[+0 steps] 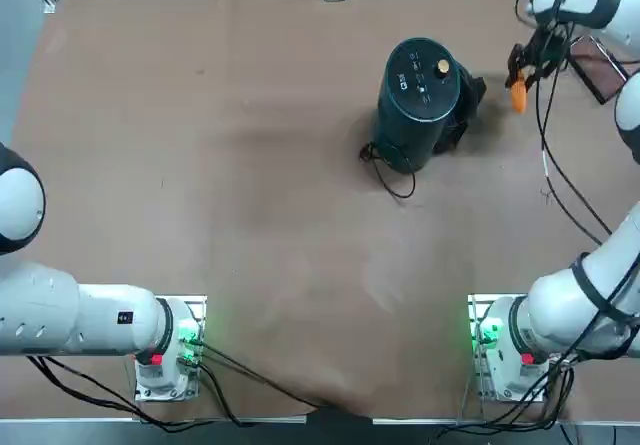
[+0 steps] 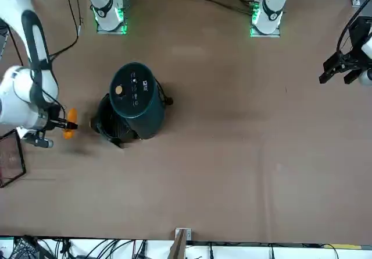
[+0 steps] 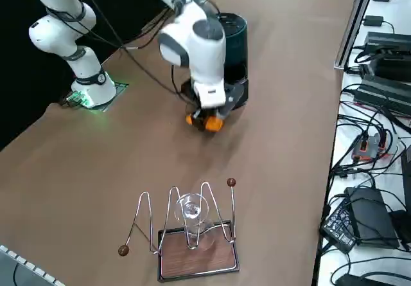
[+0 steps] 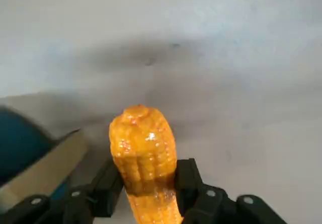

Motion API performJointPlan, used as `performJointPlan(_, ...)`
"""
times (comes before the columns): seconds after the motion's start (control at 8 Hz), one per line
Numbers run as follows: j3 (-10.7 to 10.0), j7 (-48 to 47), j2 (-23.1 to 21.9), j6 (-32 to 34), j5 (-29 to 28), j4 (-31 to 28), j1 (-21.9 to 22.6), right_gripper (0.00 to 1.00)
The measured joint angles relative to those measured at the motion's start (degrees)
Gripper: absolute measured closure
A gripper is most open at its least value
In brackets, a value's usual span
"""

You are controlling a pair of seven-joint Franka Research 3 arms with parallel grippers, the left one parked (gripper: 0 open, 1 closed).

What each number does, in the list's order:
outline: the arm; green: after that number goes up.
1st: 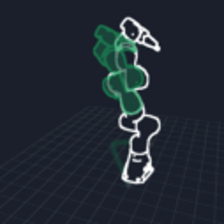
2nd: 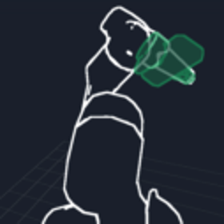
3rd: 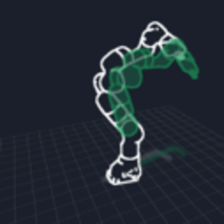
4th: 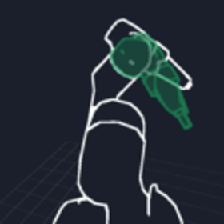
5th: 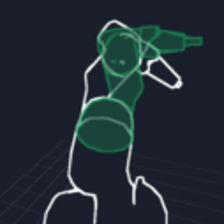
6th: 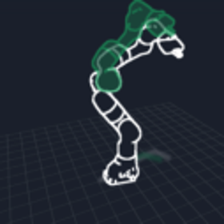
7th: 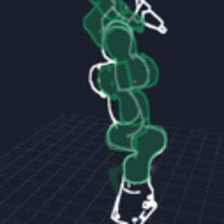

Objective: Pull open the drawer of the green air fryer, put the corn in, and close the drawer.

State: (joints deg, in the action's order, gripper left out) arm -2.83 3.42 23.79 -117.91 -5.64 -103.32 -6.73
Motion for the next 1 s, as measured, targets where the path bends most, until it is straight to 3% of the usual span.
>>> performJointPlan(0.38,2.3,-3.4,-4.4,7.2,-3.3,2.2,3.6,0.42)
performJointPlan(0.62,3.8,-7.2,-4.0,7.3,-4.2,2.2,6.9,0.42)
performJointPlan(1.0,3.8,-8.4,-1.3,6.6,-5.1,2.1,10.5,0.42)
